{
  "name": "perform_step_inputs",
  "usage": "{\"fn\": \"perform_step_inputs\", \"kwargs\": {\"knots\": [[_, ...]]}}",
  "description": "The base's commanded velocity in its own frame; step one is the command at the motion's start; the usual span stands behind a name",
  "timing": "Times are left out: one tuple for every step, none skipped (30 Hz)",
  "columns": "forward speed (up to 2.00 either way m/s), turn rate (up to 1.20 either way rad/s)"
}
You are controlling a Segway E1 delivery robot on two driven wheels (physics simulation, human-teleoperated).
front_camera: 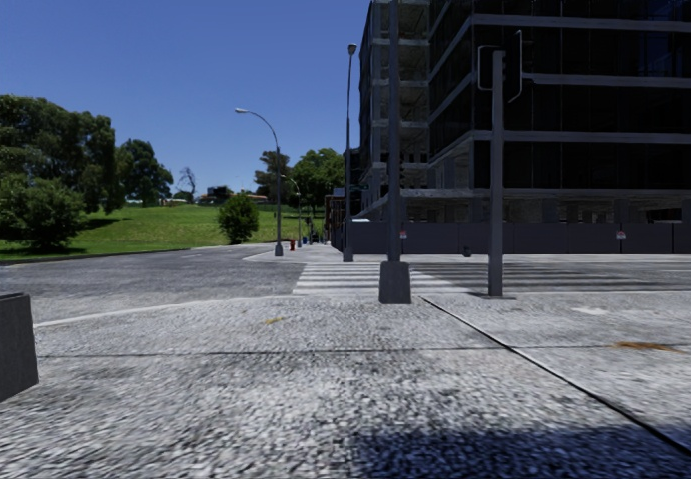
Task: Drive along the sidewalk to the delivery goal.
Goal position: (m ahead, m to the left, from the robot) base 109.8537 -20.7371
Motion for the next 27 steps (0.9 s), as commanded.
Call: {"fn": "perform_step_inputs", "kwargs": {"knots": [[1.91, -0.45], [1.91, -0.50], [1.91, -0.51], [1.91, -0.51], [1.91, -0.52], [1.91, -0.52], [1.91, -0.52], [1.91, -0.52], [1.91, -0.52], [1.91, -0.52], [1.91, -0.52], [1.91, -0.52], [1.91, -0.52], [1.91, -0.53], [1.91, -0.53], [1.91, -0.53], [1.91, -0.53], [1.91, -0.53], [1.91, -0.53], [1.91, -0.54], [1.91, -0.54], [1.91, -0.54], [1.91, -0.54], [1.91, -0.54], [1.91, -0.54], [1.91, -0.54], [1.91, -0.54]]}}
